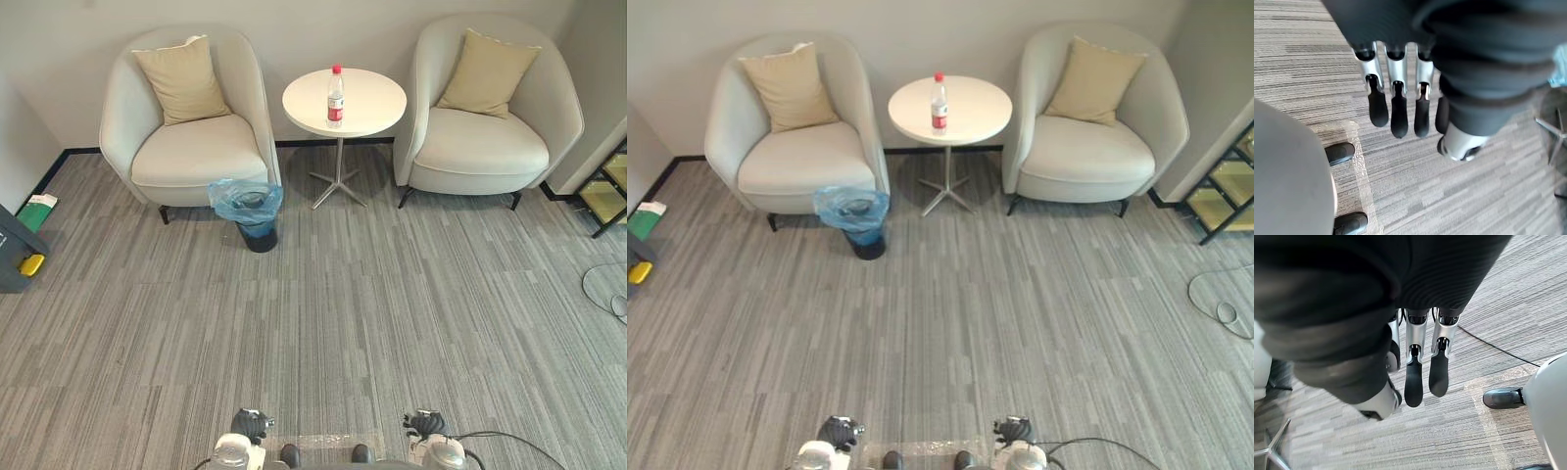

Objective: Gather rubbish on tea table into small bin, then transfer packed bag to large trash can.

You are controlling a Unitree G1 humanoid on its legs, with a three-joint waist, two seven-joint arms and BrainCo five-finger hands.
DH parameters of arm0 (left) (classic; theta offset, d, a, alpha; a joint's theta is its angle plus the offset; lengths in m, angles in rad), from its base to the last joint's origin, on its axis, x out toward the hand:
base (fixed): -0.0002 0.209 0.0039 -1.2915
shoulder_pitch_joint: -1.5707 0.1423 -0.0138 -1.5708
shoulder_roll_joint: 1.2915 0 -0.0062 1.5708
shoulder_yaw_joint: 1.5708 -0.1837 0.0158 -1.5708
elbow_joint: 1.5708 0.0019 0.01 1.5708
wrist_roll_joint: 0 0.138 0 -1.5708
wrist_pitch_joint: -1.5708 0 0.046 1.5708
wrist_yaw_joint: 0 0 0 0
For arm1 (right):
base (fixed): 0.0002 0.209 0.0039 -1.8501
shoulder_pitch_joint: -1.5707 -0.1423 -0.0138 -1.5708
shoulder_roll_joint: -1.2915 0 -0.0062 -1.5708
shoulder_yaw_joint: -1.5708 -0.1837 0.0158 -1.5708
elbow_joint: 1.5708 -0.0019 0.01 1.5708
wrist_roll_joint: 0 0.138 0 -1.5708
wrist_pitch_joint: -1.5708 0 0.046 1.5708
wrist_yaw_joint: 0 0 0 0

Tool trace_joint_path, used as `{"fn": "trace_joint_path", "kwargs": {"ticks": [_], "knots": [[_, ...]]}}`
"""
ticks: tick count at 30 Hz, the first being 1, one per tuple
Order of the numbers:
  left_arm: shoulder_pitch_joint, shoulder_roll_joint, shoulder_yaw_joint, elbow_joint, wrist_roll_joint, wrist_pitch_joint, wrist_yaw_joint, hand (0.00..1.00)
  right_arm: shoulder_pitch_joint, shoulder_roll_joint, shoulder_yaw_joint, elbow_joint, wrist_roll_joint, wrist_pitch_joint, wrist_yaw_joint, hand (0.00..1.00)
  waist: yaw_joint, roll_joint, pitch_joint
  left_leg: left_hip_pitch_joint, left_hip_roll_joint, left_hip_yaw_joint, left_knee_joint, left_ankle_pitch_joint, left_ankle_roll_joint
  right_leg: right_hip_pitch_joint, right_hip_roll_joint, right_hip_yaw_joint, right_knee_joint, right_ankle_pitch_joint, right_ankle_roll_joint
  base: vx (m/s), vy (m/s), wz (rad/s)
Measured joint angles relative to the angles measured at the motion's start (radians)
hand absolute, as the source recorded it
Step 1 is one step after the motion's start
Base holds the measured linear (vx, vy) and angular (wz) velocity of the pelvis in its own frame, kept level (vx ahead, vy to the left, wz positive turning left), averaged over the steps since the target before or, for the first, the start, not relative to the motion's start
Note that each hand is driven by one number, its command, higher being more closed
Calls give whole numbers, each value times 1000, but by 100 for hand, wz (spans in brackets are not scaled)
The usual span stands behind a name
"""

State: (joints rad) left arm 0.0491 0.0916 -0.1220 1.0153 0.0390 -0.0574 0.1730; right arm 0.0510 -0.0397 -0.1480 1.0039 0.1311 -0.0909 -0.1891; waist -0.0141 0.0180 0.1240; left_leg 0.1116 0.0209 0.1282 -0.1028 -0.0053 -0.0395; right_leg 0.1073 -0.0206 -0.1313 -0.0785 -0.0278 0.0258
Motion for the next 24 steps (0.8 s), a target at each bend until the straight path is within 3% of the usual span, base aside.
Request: {"fn": "trace_joint_path", "kwargs": {"ticks": [11, 16, 24], "knots": [[-7, -18, 94, 39, 0, 5, 2, 0, -22, 11, -123, 82, 46, 11, -17, 0, 0, -7, 5, 5, 1, -2, -1, 0, -1, 17, 2, -9, -9, 2, 0, -6, -10, 1], [-9, -16, 104, 39, 0, 5, 1, 0, -31, 22, -124, 82, 47, 11, -18, 0, 0, -22, 15, 10, 1, 1, -2, 0, -1, 21, 2, -7, -10, 2, 0, -45, -17, -1], [-12, -16, 103, 40, 9, 5, 0, 0, -31, 23, -124, 82, 68, 13, -17, 0, 0, -24, 18, 9, 2, 4, -5, -3, -4, 19, 3, -5, -10, 1, 0, -6, -3, 0]]}}
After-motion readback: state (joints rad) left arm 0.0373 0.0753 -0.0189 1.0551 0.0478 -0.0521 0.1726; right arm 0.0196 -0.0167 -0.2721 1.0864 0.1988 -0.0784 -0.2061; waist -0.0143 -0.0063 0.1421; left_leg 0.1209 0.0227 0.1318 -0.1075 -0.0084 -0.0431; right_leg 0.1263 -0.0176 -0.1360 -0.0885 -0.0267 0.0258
